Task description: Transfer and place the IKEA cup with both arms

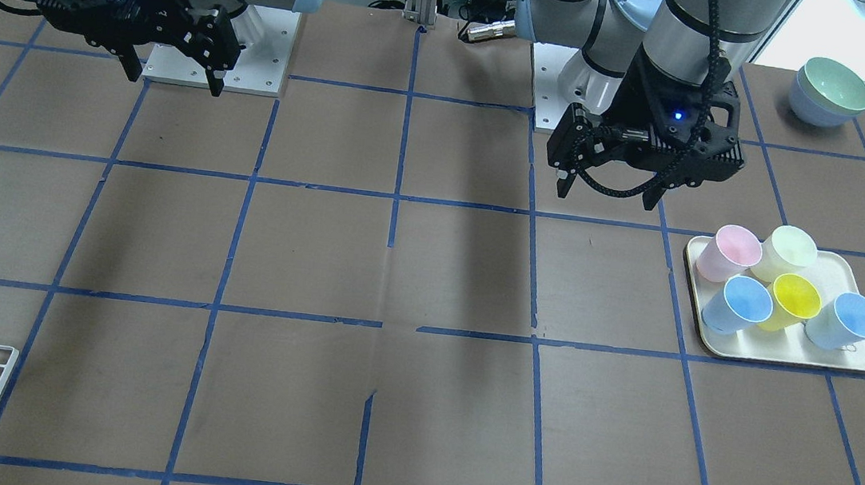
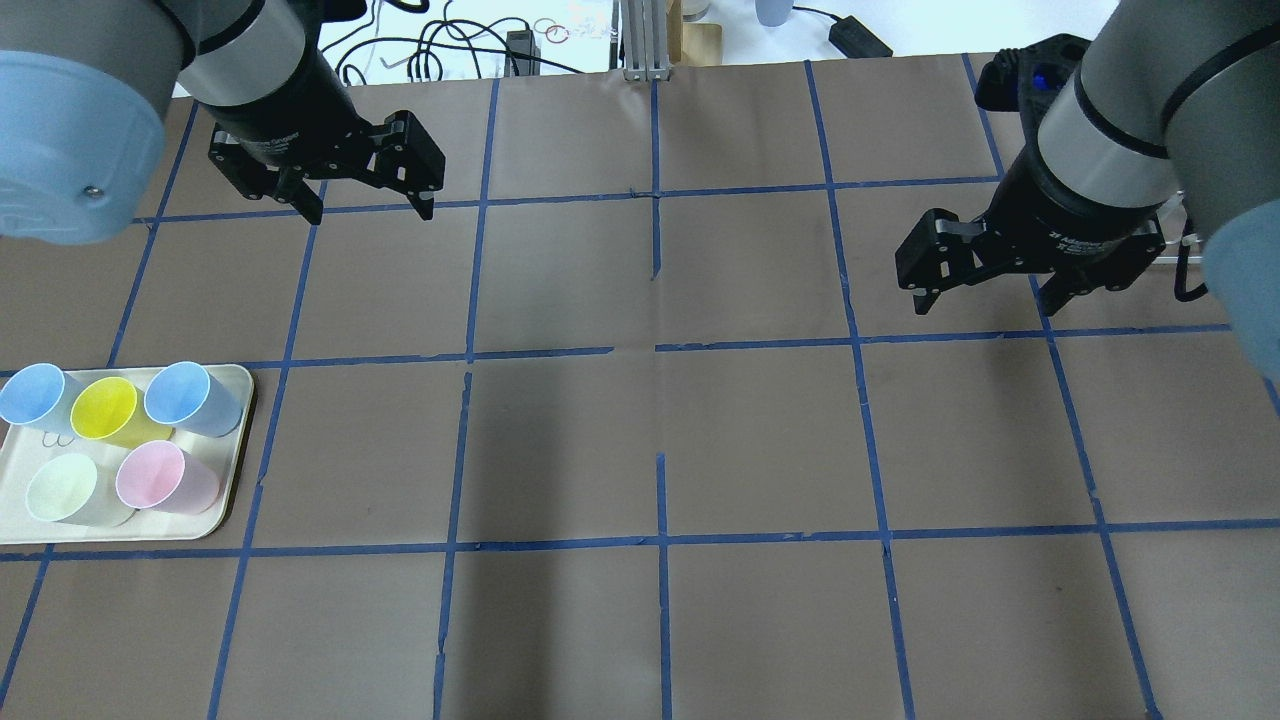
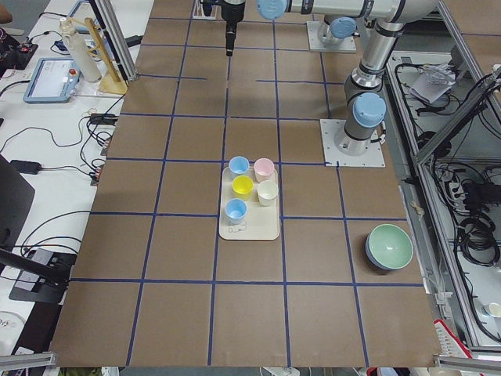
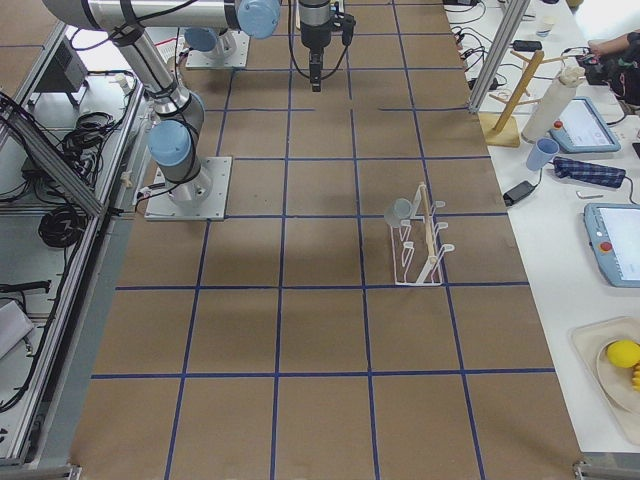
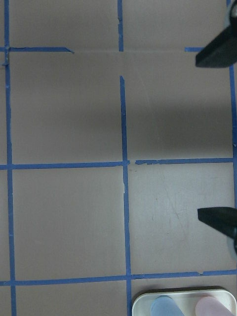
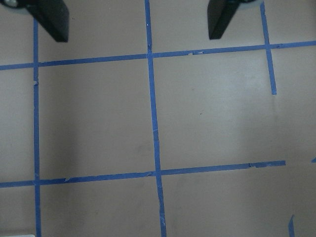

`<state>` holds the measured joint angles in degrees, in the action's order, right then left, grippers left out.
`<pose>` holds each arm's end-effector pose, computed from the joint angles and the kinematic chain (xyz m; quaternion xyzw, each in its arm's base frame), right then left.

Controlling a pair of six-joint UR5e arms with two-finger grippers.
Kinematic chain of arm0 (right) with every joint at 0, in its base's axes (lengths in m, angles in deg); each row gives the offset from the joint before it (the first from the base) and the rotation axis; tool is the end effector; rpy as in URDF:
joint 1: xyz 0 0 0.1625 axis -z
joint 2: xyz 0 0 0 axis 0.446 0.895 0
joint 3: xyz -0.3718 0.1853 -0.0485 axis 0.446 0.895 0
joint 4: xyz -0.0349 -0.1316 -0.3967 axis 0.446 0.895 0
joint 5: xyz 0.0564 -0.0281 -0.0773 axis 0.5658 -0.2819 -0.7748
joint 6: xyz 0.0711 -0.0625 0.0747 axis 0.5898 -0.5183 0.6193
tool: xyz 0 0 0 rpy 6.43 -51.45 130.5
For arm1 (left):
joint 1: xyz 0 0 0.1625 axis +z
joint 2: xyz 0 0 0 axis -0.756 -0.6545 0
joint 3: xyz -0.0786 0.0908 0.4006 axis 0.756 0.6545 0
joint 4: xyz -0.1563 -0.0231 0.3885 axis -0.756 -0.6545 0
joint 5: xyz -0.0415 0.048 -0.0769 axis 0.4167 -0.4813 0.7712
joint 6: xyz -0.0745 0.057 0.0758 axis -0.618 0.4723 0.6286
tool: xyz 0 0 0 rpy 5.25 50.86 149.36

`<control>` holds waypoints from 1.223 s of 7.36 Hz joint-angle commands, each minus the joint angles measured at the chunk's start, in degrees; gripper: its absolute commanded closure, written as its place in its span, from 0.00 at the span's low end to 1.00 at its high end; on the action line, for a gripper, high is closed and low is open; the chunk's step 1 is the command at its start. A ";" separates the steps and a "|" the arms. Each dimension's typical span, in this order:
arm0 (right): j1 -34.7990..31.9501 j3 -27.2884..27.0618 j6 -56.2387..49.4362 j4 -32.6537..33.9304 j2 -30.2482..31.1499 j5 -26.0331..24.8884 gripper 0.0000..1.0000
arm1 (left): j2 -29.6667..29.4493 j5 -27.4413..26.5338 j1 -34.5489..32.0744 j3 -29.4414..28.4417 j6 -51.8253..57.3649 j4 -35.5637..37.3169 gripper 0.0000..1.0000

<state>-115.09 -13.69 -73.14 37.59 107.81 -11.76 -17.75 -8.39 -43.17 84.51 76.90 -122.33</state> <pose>0.1226 -0.4247 0.4579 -0.0337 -0.9992 0.0219 0.0013 -0.1552 -0.5112 0.4713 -0.0079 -0.9986 0.0511 0.0078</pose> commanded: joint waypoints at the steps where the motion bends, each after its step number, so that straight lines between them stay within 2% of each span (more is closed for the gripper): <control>1: -0.08 0.00 -0.17 0.03 0.01 0.00 0.00 | 0.00 0.00 0.00 -0.03 0.00 -0.01 0.00; 9: -0.08 -0.09 0.97 -0.49 -0.17 0.18 0.00 | 0.09 0.00 0.00 0.06 -0.09 -0.01 0.00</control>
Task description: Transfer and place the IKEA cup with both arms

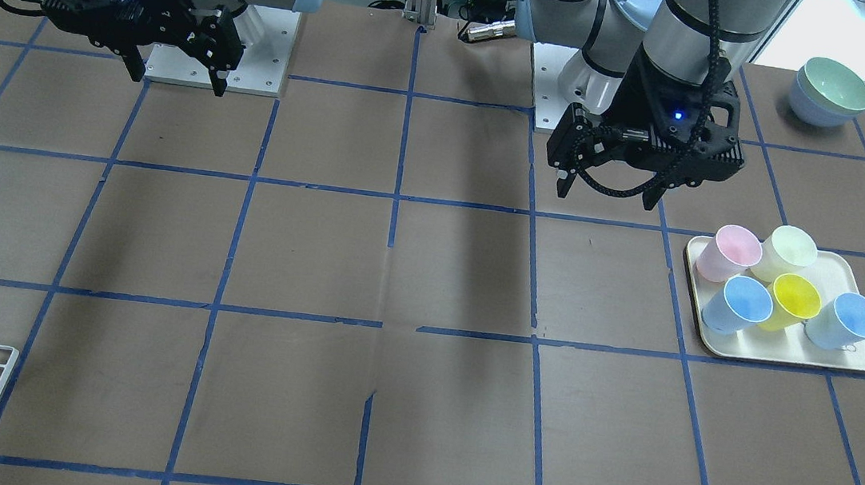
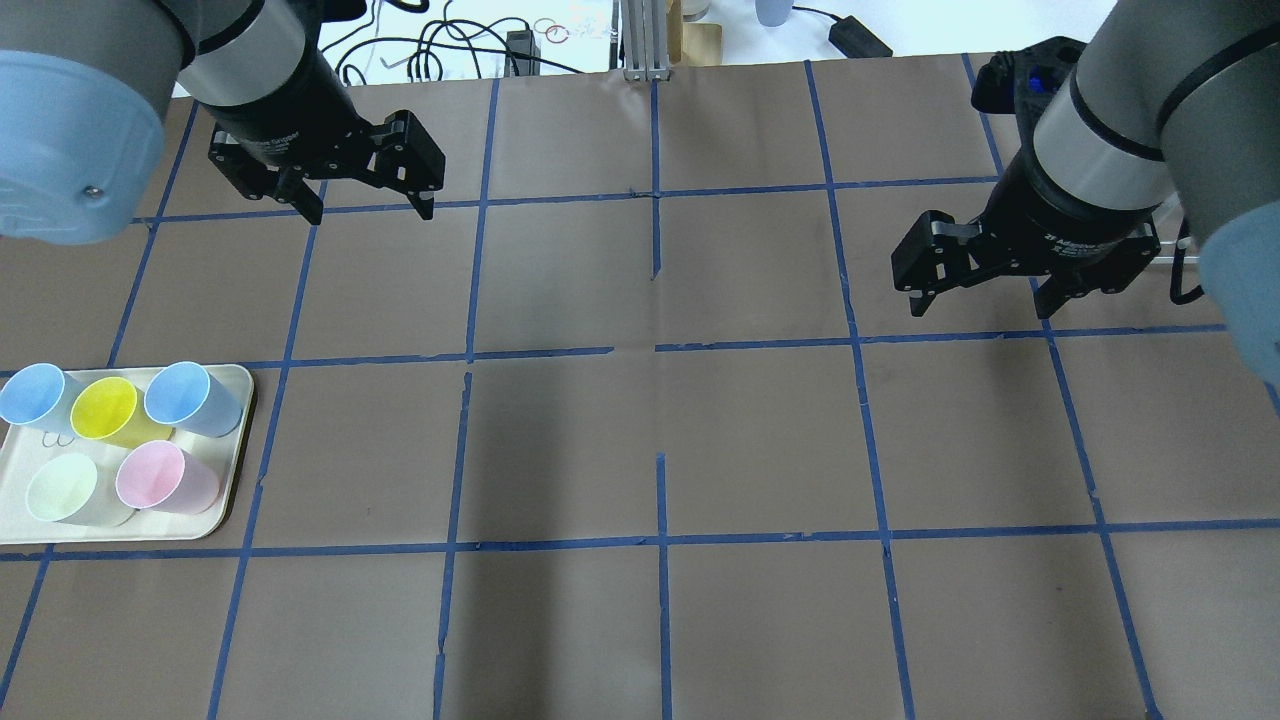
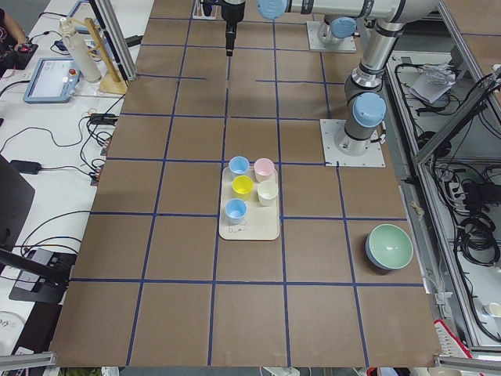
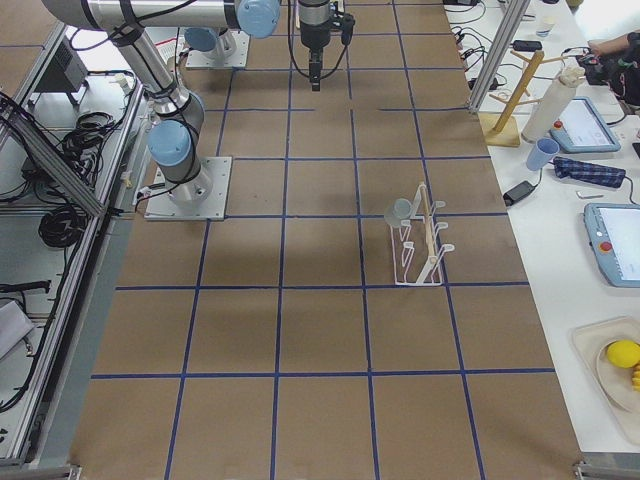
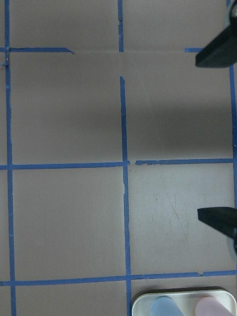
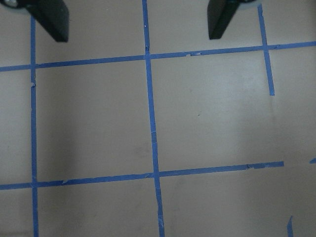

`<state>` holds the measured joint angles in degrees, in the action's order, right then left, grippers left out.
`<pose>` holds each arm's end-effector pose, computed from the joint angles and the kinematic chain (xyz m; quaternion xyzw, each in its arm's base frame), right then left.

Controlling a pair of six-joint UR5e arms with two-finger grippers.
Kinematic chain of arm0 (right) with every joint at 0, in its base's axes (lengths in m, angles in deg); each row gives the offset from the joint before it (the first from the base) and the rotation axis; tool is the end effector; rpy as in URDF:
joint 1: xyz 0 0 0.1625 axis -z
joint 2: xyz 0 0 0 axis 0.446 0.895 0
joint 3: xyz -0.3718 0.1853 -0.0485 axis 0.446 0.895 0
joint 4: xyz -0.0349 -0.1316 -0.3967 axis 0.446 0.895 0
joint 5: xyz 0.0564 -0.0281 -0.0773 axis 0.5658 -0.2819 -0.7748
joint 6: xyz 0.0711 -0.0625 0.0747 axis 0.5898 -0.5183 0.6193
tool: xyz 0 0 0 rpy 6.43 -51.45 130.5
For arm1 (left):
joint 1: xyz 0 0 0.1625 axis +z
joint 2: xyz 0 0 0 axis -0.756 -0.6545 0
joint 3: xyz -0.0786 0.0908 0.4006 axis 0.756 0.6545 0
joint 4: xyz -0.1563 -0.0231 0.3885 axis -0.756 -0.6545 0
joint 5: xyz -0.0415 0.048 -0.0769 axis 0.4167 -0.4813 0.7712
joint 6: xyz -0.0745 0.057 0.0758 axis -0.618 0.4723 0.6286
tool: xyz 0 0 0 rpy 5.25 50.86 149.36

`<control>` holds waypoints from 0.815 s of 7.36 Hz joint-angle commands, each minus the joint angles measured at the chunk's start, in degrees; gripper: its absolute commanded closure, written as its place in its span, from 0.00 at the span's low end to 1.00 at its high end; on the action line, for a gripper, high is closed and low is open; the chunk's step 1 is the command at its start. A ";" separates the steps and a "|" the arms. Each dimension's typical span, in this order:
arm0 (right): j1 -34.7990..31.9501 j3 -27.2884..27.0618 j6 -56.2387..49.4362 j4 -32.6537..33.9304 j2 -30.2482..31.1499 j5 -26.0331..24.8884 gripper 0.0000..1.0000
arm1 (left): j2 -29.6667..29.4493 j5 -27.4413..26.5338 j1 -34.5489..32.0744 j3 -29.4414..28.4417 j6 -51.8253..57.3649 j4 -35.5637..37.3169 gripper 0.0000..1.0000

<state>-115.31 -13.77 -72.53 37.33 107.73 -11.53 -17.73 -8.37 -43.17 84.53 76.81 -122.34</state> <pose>0.1248 -0.4240 0.4561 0.0371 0.9991 -0.0182 0.0008 -0.1552 -0.5110 0.4713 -0.0072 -0.9986 0.0510 0.0080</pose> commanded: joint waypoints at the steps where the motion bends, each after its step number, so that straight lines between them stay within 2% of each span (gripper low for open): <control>1: 0.40 0.09 -0.52 -0.41 0.00 -0.66 0.00 | 0.07 -0.02 0.00 0.03 0.00 -0.01 0.00; 6: 1.11 0.00 -0.35 -0.15 -0.09 -0.49 0.00 | -0.02 -0.02 0.00 0.03 0.00 0.08 0.00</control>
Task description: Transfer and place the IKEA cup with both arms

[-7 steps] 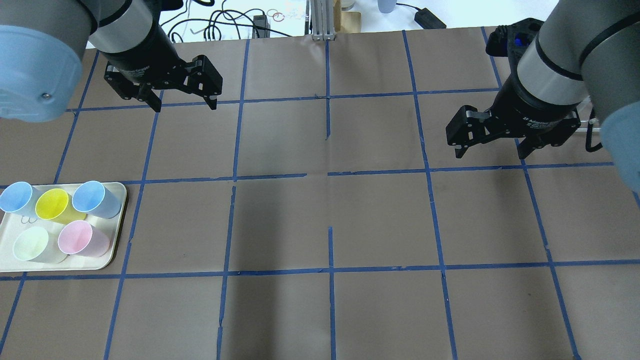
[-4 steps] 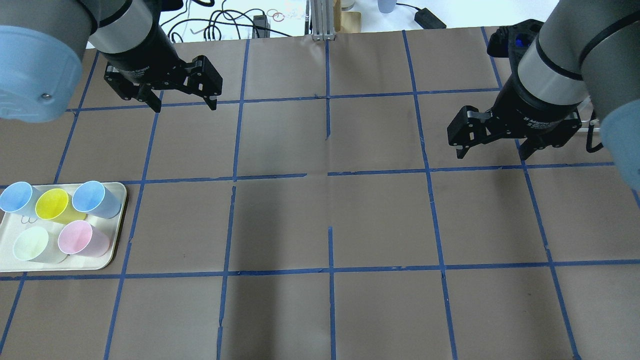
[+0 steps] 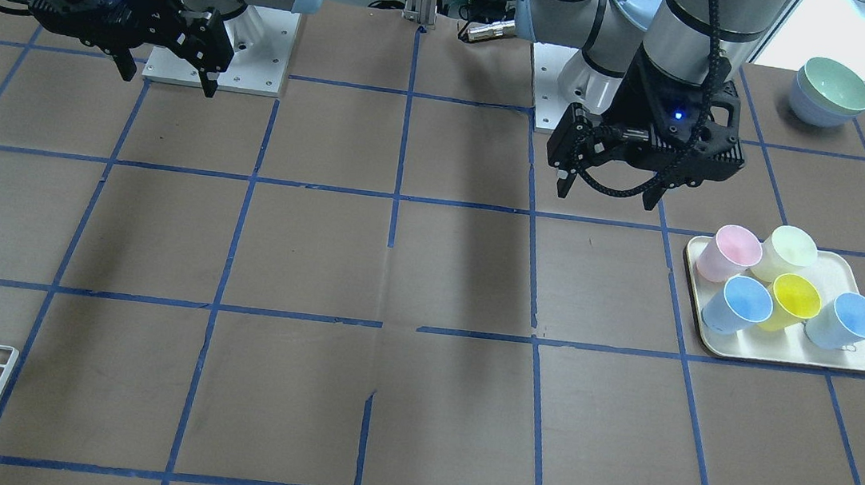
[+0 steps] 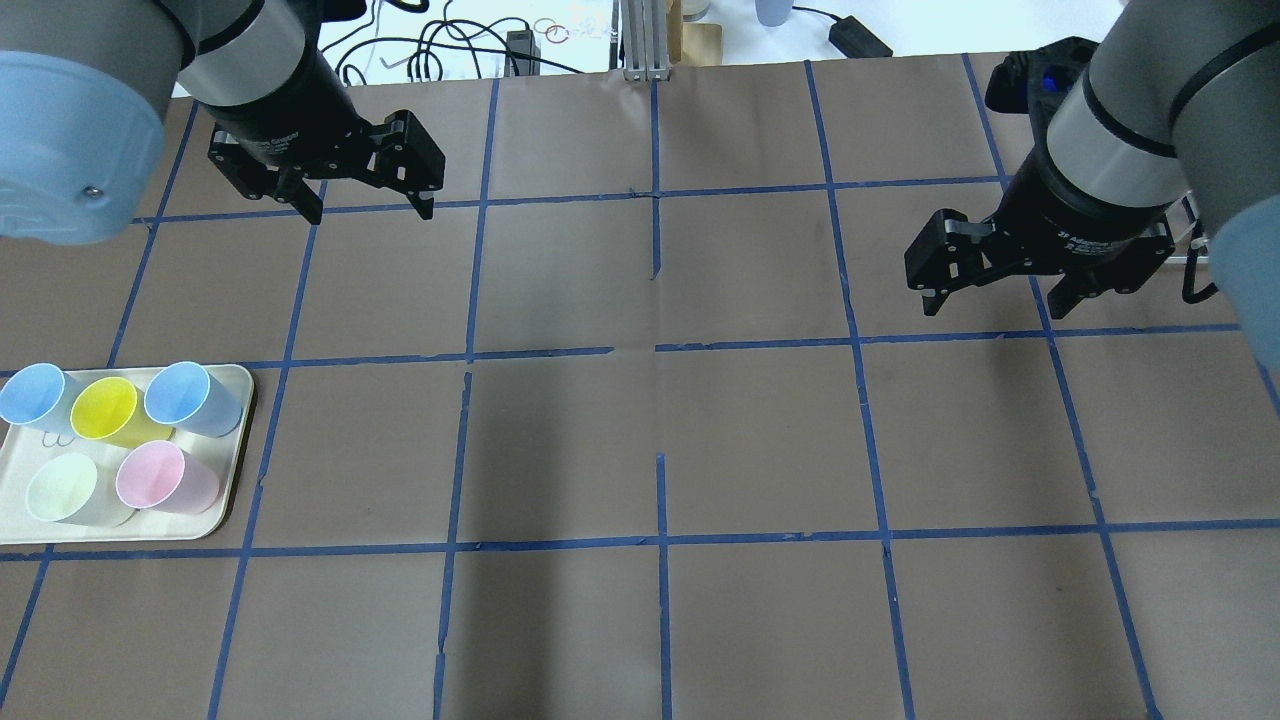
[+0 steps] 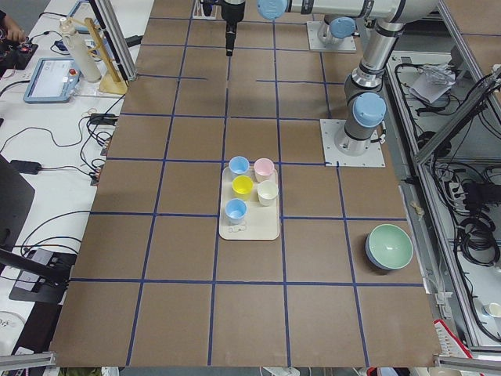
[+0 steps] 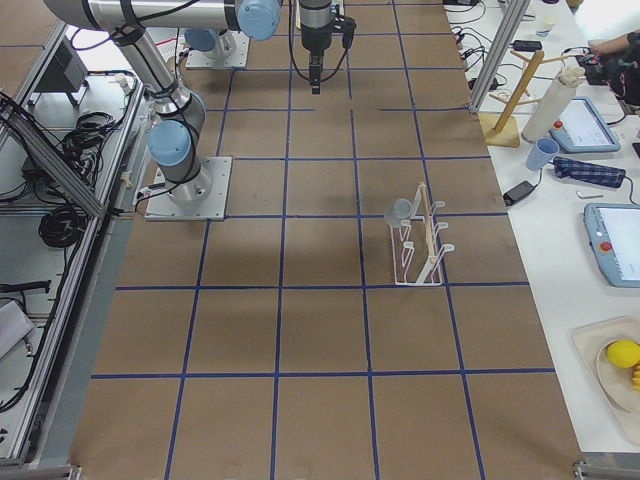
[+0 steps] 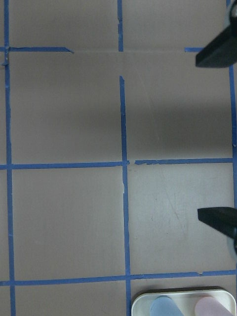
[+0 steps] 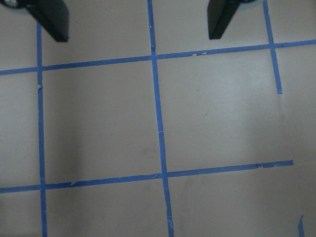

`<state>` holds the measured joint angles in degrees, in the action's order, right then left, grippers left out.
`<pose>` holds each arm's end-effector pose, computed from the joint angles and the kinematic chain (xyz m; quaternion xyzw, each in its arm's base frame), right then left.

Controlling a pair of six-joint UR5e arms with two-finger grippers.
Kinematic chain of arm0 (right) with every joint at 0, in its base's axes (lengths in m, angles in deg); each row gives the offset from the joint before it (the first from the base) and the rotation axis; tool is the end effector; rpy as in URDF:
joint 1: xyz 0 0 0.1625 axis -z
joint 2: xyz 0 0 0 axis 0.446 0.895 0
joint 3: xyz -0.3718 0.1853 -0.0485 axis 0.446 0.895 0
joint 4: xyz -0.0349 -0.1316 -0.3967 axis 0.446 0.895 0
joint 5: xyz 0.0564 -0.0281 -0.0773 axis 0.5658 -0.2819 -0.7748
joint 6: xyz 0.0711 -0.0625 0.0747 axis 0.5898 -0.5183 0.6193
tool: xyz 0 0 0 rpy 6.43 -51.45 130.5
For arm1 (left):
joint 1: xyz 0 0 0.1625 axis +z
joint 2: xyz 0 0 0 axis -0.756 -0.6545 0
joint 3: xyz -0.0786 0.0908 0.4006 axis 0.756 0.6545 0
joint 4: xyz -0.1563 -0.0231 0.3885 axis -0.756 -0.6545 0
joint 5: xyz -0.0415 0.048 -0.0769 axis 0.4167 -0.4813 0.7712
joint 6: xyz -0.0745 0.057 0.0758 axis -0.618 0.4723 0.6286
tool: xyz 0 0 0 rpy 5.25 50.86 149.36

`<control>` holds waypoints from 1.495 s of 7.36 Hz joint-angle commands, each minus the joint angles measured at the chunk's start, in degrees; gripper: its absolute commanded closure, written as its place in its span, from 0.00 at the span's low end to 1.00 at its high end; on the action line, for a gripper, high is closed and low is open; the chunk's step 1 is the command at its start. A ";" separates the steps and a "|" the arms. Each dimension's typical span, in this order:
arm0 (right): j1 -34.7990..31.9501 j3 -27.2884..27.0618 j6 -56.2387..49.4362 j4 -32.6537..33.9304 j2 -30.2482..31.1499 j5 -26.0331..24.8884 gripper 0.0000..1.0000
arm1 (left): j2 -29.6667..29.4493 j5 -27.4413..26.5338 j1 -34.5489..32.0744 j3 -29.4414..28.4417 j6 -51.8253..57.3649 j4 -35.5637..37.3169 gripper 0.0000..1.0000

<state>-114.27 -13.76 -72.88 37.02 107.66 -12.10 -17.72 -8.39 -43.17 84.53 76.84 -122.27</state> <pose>0.1159 -0.4259 0.4551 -0.0431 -0.9989 0.0150 0.0044 -0.1552 -0.5111 0.4715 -0.0074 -0.9986 0.0517 0.0078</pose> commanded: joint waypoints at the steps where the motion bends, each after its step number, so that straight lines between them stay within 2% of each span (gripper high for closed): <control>1: 0.41 -0.01 -0.17 0.34 -0.01 0.25 0.00 | -0.03 0.00 0.00 0.03 -0.02 0.00 0.00; 9: 0.41 0.07 -0.08 0.78 -0.27 0.25 0.00 | -0.03 -0.35 0.17 0.03 0.15 0.00 0.00; 10: 1.11 0.08 0.18 0.86 -0.54 -0.09 0.00 | -0.03 -0.35 0.17 0.03 1.37 -0.08 0.00; 11: 4.60 0.08 -0.17 0.95 -1.32 0.51 0.00 | -0.11 -0.35 0.17 0.12 2.25 -0.08 0.00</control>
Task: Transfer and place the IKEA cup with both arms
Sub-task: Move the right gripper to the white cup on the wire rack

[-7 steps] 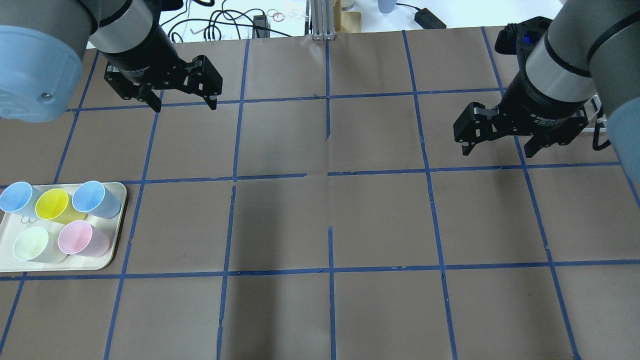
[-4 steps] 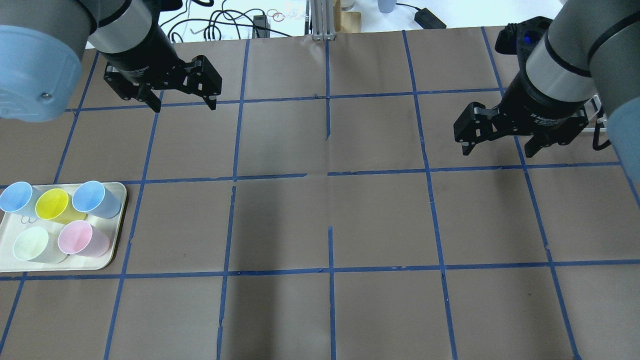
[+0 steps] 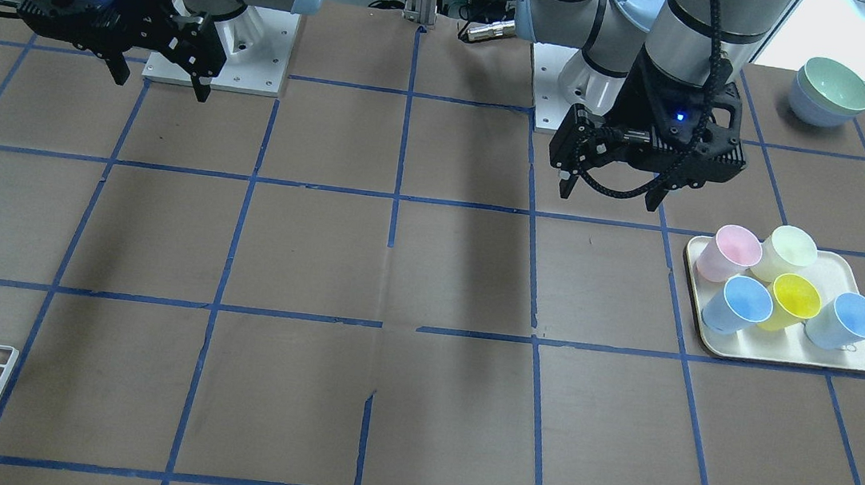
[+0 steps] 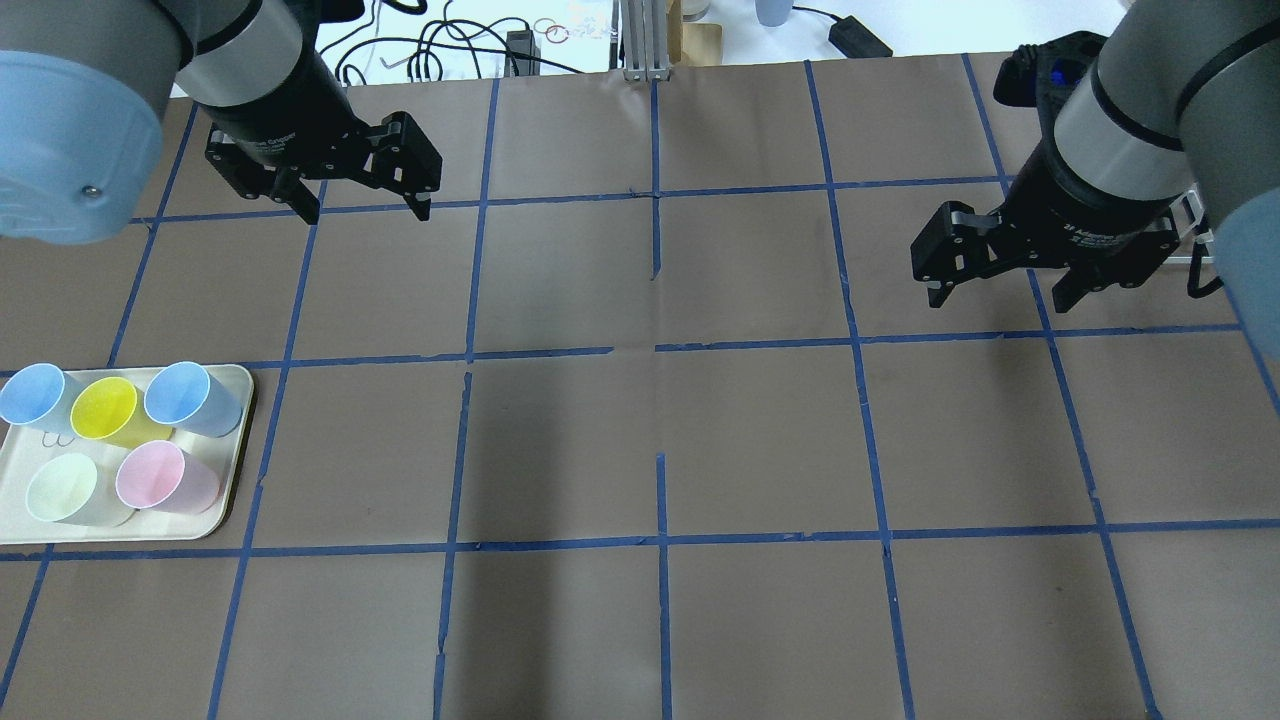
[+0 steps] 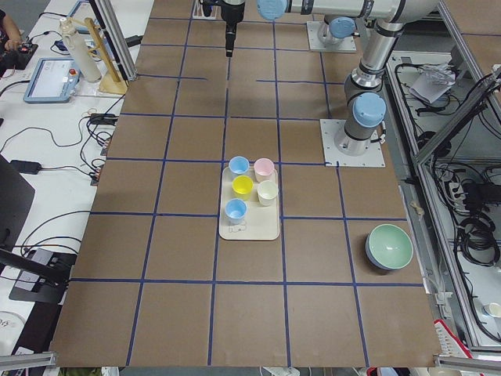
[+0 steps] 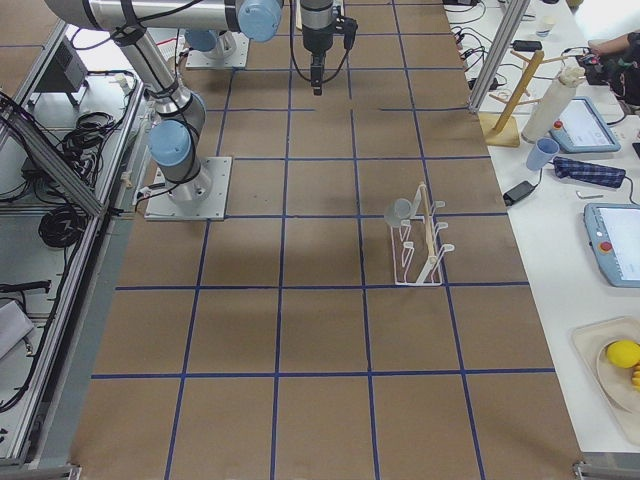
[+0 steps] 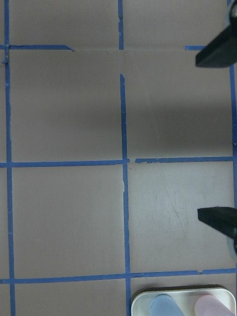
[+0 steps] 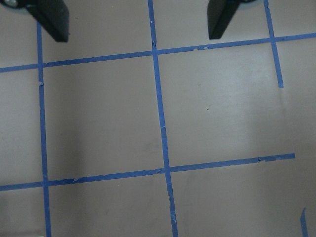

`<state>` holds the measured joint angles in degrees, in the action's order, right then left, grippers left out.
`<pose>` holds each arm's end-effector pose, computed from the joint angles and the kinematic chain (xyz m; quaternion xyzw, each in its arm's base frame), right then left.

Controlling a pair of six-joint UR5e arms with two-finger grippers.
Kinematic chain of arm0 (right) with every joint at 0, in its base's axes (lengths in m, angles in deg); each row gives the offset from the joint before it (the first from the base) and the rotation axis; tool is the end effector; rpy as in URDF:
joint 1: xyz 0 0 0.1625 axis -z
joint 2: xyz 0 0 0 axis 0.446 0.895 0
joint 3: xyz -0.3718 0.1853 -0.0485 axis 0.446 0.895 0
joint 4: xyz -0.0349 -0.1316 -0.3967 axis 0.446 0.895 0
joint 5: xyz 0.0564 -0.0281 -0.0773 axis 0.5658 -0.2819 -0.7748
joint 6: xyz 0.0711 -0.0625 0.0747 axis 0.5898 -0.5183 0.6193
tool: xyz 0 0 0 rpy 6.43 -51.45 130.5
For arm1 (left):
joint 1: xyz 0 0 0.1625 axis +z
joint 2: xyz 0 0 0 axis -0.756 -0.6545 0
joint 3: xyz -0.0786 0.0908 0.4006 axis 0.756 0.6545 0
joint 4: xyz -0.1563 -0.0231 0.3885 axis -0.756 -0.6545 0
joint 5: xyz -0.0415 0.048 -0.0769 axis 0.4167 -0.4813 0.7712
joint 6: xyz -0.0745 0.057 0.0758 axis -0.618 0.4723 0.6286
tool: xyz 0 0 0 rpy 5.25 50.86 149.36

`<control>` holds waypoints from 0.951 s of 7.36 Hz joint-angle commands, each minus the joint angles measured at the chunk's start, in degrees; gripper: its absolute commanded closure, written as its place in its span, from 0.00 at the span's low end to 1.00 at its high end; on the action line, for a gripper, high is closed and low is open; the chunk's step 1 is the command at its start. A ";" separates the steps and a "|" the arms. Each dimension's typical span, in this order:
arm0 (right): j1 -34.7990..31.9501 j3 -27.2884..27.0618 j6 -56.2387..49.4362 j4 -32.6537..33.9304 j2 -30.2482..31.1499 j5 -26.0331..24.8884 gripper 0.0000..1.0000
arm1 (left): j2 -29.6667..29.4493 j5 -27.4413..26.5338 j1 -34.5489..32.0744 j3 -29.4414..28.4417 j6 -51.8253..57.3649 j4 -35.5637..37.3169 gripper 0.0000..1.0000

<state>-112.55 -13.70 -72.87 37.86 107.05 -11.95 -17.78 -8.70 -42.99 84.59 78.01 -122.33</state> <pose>0.1030 -0.4341 0.4527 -0.0582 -0.9981 0.0175 0.0034 -0.1529 -0.5117 0.4703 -0.0159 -0.9986 0.0502 0.0045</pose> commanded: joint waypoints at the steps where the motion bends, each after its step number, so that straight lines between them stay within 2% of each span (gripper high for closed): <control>1: 6.49 0.19 -1.75 0.20 -1.25 0.54 0.00 | -0.15 -0.04 0.00 -0.03 0.74 0.07 0.00; 2: 8.61 0.10 -7.07 0.55 -2.04 0.02 0.00 | -0.15 -0.04 0.00 -0.03 0.74 0.07 0.00; 4: 13.44 0.19 -9.75 3.26 -5.11 0.53 0.00 | -0.41 0.13 0.00 -0.03 0.21 0.07 0.00; 6: 16.27 0.36 -21.92 14.39 -11.07 0.63 0.00 | -0.41 0.22 0.00 -0.12 0.39 0.07 0.00; 7: 17.93 0.54 -25.11 17.40 -13.10 0.80 0.00 | -0.41 0.22 0.00 -0.03 0.21 0.07 0.00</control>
<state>-96.65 -13.33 -92.73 50.34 96.96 -11.31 -18.18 -8.51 -42.99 84.52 78.30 -122.26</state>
